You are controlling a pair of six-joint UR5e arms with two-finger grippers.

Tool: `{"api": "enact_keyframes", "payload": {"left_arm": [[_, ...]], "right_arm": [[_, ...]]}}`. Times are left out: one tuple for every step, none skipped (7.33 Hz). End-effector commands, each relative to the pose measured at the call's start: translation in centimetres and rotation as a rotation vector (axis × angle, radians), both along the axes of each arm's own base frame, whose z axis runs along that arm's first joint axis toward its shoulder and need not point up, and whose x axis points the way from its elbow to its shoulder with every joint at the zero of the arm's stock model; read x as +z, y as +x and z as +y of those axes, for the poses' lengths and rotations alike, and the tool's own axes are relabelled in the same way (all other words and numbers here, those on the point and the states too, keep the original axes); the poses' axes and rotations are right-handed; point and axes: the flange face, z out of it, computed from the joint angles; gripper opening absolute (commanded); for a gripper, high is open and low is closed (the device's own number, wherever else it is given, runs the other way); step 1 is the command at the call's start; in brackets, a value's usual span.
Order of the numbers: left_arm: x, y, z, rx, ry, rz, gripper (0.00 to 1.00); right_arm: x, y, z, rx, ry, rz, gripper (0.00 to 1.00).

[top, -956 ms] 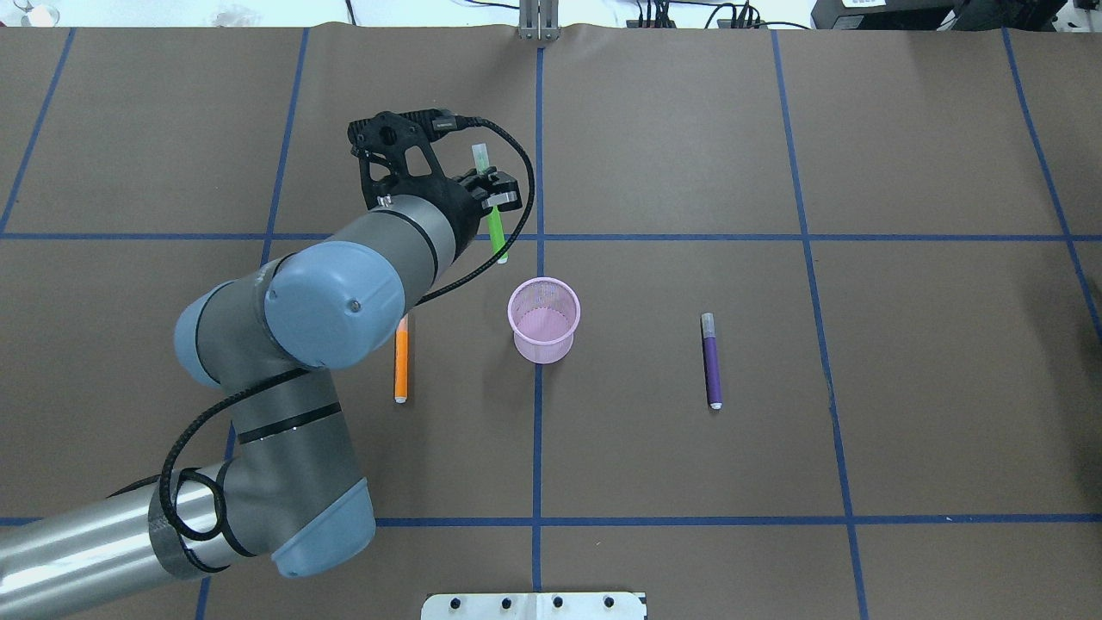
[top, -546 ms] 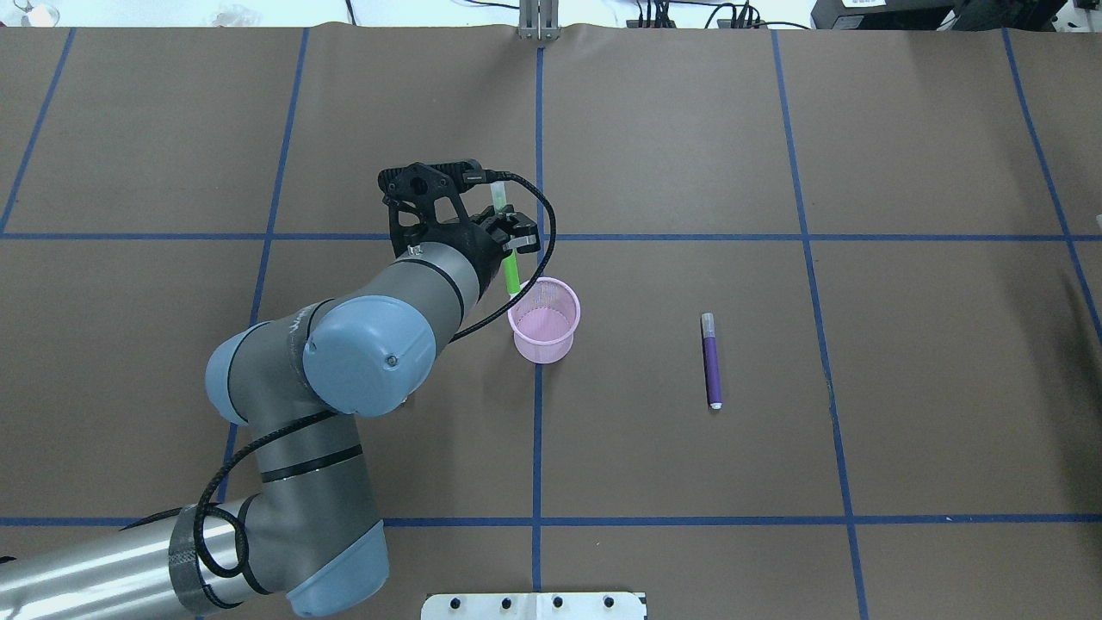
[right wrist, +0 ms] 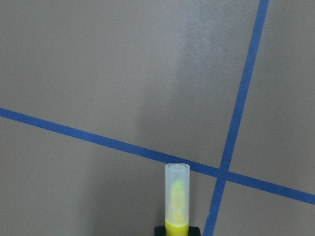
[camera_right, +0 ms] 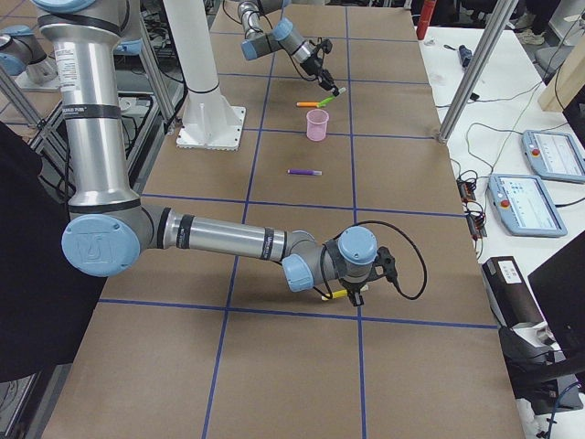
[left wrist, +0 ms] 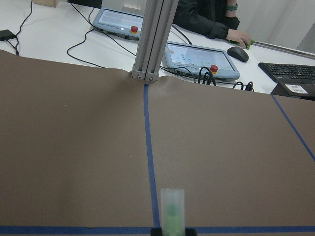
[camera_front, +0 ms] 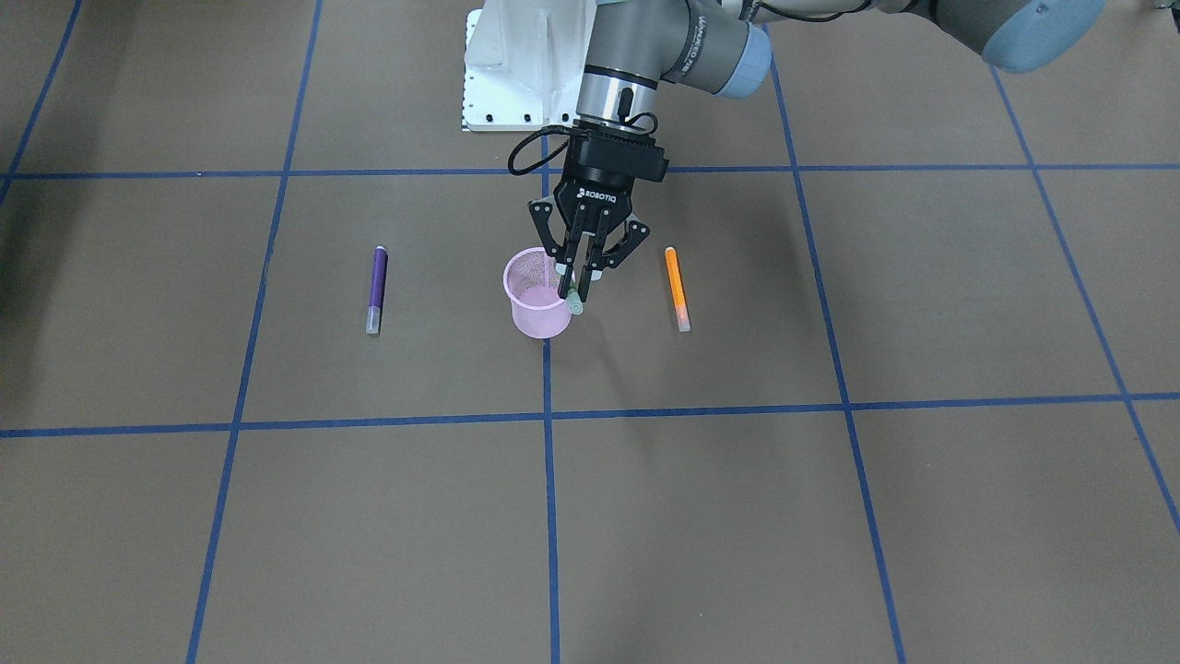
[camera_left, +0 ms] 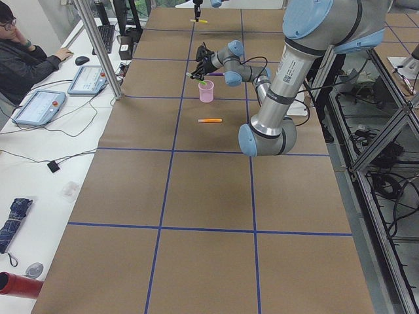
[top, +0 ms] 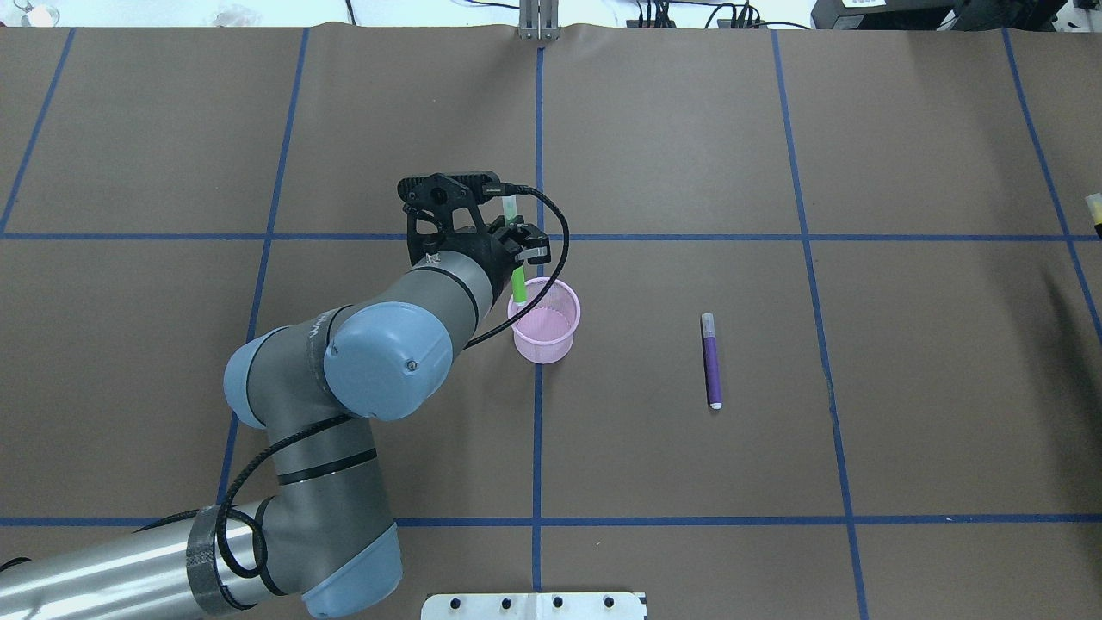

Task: Collect pens into pen holder
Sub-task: 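Lower the green marker into the pink cup, open the left gripper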

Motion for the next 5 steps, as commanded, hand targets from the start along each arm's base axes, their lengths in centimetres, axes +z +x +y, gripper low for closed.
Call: {"api": "enact_keyframes", "payload": {"left_arm": [[0.2, 1.6, 1.2, 0.029, -0.003, -0.008, 0.0], [0.5, 2.3, 1.1, 0.03, -0.009, -0.02, 0.0], [0.5, 2.3, 1.1, 0.031, -0.009, -0.019, 0.0], [0.6, 2.8, 1.7, 0.044, -0.009, -0.022, 0.0], [0.5, 3.4, 2.2, 0.059, 0.003, -0.036, 0.0]], "right_arm": [[-0.7, -0.2, 0.0, -0.008, -0.002, -0.037, 0.0], [-0.9, -0.2, 0.0, -0.008, 0.001, -0.037, 0.0], [-1.1, -0.3, -0.2, -0.007, 0.002, -0.039, 0.0], [-1.2, -0.3, -0.3, -0.007, 0.004, -0.039, 0.0], [-1.3, -0.3, -0.4, -0.007, 0.005, -0.04, 0.0]]}}
